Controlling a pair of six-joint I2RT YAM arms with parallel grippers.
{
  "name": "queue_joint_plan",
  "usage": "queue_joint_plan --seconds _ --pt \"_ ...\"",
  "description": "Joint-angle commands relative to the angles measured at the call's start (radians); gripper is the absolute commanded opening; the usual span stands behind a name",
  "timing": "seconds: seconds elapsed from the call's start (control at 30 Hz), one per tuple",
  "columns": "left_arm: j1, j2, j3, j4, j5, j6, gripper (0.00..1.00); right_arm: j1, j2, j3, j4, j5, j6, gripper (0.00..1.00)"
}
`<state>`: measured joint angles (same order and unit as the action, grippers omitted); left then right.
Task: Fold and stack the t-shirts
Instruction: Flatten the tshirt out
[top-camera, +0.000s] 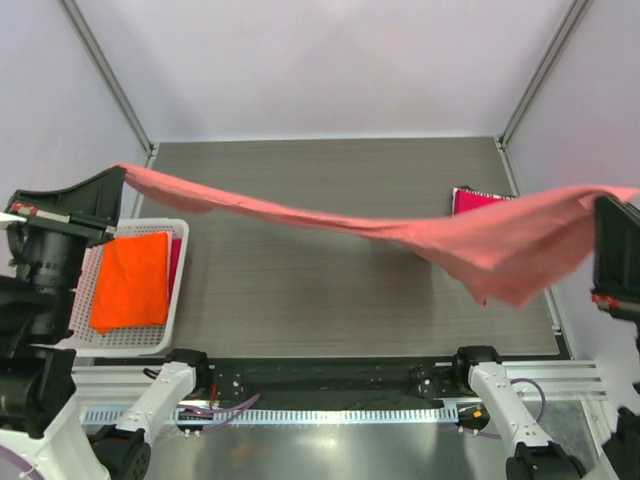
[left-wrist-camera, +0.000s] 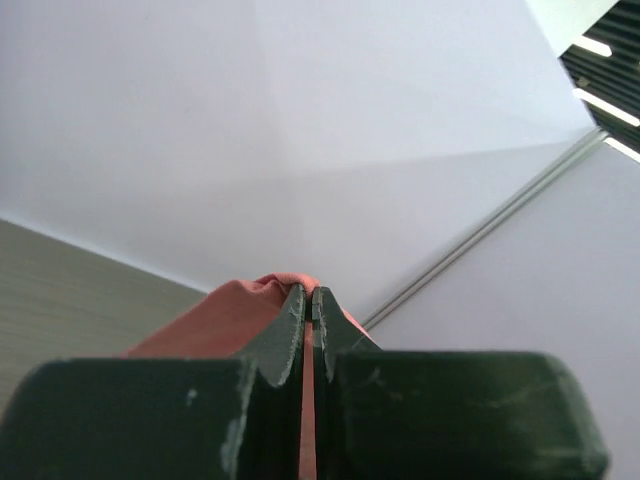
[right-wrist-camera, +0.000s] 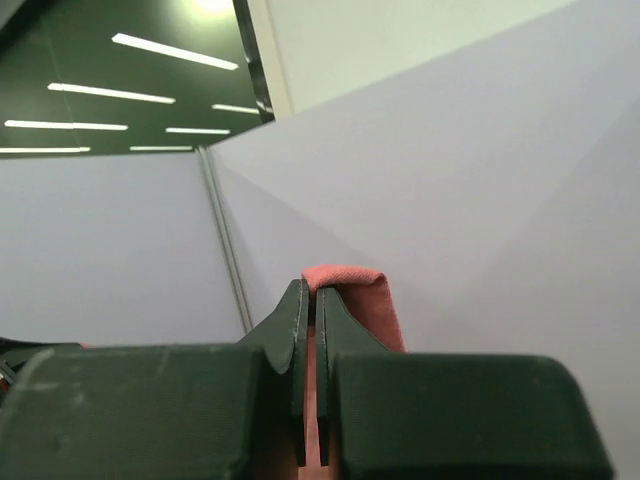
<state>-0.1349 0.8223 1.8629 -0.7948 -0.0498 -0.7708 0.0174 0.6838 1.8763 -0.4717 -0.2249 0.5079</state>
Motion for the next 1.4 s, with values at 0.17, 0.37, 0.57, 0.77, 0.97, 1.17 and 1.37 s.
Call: queue_joint_plan --seconds 0.17,0.37,0.57,0.77,0.97,1.17,1.37 --pt "0.006 0.118 -0.034 -0.055 -0.056 -0.030 0.00 -0.005 0.163 0.103 -0.071 0.065 -0.002 0.01" --pt "0.006 0.279 -0.224 0.069 -0.078 -0.048 0.00 -0.005 0.408 -0.055 -0.025 0.042 0.040 0.01" --pt "0.069 0.581 -0.067 0.126 0.015 -0.054 0.00 -0.005 0.778 0.131 0.010 -0.120 0.124 0.01" --pt "0.208 0.819 0.324 0.115 0.198 -0.099 0.00 -0.004 1.011 0.482 0.028 -0.152 0.152 0.01" --pt "0.331 0.850 0.429 0.248 0.389 -0.214 0.00 -0.147 1.114 0.689 0.172 -0.264 0.317 0.01" --pt "0.351 0.828 0.235 0.471 0.479 -0.229 0.00 -0.192 1.051 0.446 0.274 -0.382 0.356 0.01" --pt "0.353 0.729 -0.158 0.543 0.404 -0.150 0.00 -0.194 0.809 -0.158 0.466 -0.403 0.339 0.01"
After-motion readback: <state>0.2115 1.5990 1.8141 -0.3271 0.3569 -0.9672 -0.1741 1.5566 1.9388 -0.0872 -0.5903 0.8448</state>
